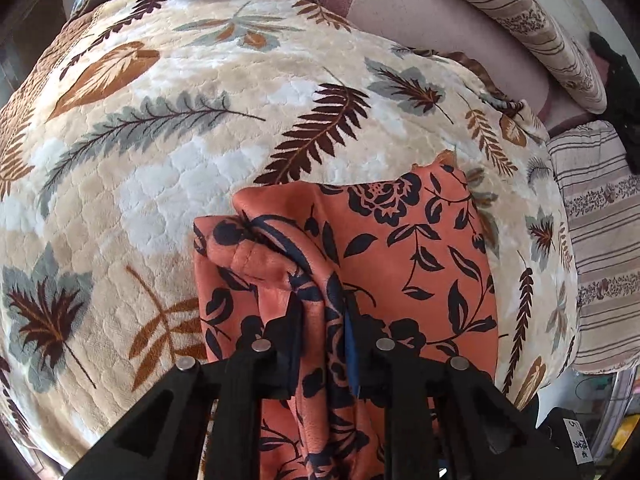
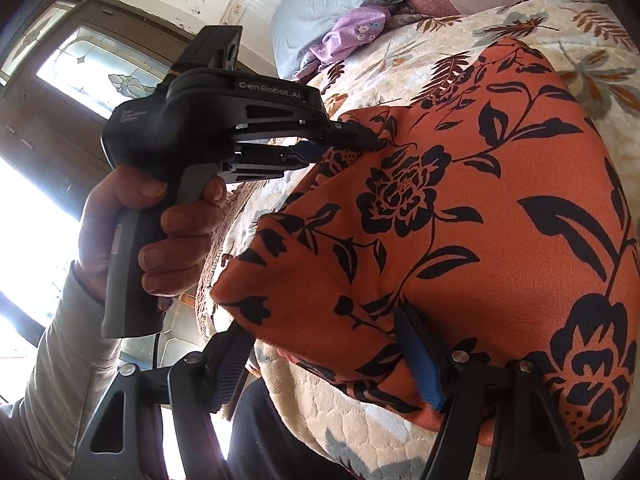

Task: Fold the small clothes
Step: 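Release the dress with the left tool and pull it back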

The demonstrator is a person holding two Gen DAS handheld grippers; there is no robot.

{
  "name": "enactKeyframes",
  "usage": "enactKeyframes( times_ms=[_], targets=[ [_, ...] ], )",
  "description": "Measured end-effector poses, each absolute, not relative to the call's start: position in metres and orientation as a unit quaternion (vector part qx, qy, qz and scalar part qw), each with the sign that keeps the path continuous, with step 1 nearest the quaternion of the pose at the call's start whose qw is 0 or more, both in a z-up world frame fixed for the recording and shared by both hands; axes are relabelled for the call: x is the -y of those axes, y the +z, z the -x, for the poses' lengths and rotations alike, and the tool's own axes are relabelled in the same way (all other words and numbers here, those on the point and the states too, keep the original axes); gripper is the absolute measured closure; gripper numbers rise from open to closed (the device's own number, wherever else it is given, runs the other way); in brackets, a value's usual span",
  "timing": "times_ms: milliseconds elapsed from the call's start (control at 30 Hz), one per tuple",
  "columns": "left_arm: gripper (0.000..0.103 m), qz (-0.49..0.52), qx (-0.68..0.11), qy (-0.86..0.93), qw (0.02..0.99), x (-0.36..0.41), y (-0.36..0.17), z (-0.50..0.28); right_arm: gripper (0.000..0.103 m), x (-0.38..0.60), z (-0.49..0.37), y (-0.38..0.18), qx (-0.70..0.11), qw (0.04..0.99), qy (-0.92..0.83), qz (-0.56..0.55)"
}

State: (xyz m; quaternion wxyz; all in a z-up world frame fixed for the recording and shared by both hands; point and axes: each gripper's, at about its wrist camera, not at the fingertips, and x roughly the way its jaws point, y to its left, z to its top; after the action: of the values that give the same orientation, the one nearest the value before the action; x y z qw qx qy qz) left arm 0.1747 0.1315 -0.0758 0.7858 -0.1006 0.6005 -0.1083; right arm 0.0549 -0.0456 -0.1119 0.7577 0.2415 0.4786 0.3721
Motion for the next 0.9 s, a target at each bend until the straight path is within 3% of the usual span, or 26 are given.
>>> enactKeyframes(
  times_ms=[267, 333, 433, 467, 500, 600, 700, 900],
  targets=[
    [0.089, 0.029, -0.470, -0.233, 0.851, -0.118, -0.004, -0.149, 0.028, 0.017, -0.040, -0.076, -0.439, 0.803, 0.366, -0.167],
    [0.089, 0.064, -0.468, -0.249, 0.846, -0.137, -0.013, -0.153, 0.029, 0.000, -0.033, -0.062, -0.417, 0.817, 0.377, -0.130],
    [0.088, 0.094, -0.533, -0.195, 0.818, -0.167, -0.076, -0.166, 0.028, -0.031, -0.025, -0.069, -0.425, 0.808, 0.399, -0.081],
    [0.087, 0.105, -0.564, -0.177, 0.800, -0.177, -0.103, -0.168, 0.029, -0.039, -0.024, -0.078, -0.441, 0.797, 0.405, -0.078],
    [0.079, 0.134, -0.568, -0.176, 0.793, -0.188, -0.120, -0.165, 0.029, -0.044, -0.024, -0.088, -0.457, 0.787, 0.406, -0.080],
    [0.066, 0.232, -0.539, -0.182, 0.789, -0.216, -0.123, -0.155, 0.028, -0.046, -0.019, -0.101, -0.468, 0.782, 0.402, -0.088],
    [0.056, 0.220, -0.539, -0.161, 0.797, -0.220, -0.111, -0.150, 0.028, -0.040, -0.018, -0.098, -0.468, 0.779, 0.405, -0.102],
    [0.056, 0.200, -0.501, -0.165, 0.826, -0.211, -0.068, -0.089, 0.028, 0.018, -0.003, -0.085, -0.450, 0.788, 0.386, -0.168]
  ],
)
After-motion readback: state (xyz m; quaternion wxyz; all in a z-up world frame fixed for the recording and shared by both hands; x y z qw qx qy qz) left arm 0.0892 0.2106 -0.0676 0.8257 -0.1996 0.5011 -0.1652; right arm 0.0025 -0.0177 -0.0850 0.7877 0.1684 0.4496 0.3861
